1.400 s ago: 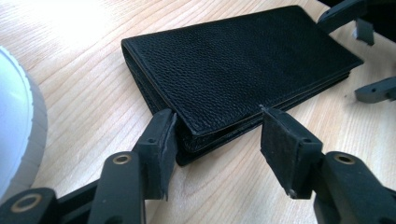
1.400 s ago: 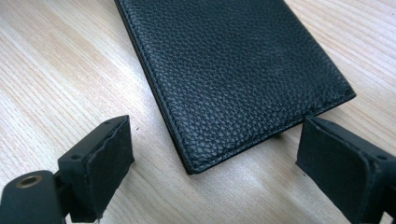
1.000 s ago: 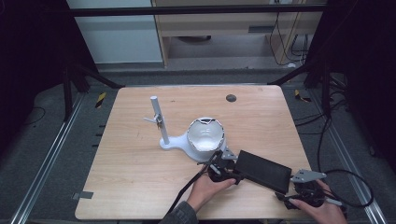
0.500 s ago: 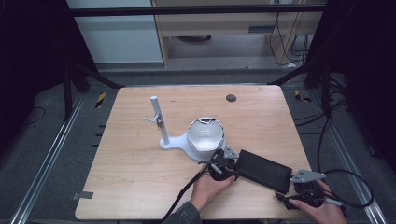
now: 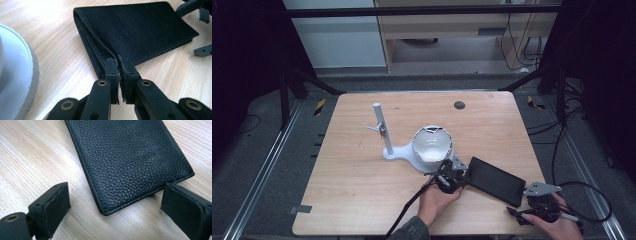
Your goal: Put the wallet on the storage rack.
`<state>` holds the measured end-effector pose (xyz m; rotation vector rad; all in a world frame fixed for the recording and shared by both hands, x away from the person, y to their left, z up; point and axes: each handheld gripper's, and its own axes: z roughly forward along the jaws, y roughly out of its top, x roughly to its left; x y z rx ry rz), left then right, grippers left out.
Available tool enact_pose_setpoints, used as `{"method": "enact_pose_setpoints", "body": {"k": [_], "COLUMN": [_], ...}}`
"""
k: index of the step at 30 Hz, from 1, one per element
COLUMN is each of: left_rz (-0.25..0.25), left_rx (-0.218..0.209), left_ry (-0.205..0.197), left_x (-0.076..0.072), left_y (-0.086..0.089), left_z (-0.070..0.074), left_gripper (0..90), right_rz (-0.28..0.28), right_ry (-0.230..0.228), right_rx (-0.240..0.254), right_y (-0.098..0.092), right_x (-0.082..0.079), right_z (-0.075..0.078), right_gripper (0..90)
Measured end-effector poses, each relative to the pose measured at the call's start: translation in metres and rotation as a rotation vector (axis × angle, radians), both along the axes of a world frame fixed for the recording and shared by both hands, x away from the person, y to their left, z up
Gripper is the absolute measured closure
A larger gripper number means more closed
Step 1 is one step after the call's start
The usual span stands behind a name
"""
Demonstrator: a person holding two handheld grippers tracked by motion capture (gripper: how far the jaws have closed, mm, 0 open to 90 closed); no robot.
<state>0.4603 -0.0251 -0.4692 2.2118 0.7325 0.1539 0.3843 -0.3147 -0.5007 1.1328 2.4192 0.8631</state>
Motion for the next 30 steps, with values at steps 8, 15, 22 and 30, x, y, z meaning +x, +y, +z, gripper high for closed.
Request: {"method": "enact_pose_setpoints", "body": {"k": [8,15,22,30], "left_rz": [-0.027,-0.082,-0.127,-0.173], "left_rx": [0.050,0.105,0.141,0.172], "left_ry": [-0.080,-0.132,-0.170,-0.211], "left_x": [-0.004,-0.007,-0.009,-0.013], "left_y": [-0.001,-0.003,-0.006,-0.012], "left_z": [0.025,0.047,0.069,0.088], "left_gripper": [86.3,86.5,86.7,86.8], "right_rz": [-0.005,-0.009,-0.004,0.013], "right_ry": [-0.025,-0.048,-0.060,-0.071], "right_rx": [0.031,0.049,0.055,0.062], "right_y": [-0.003,-0.005,-0.001,0.008], "right_x": [-0.002,-0.002,0.000,0.002], "right_z": [0.008,0.017,0.022,0.029], "right_gripper": [7.0,6.9,7.5,8.1]}}
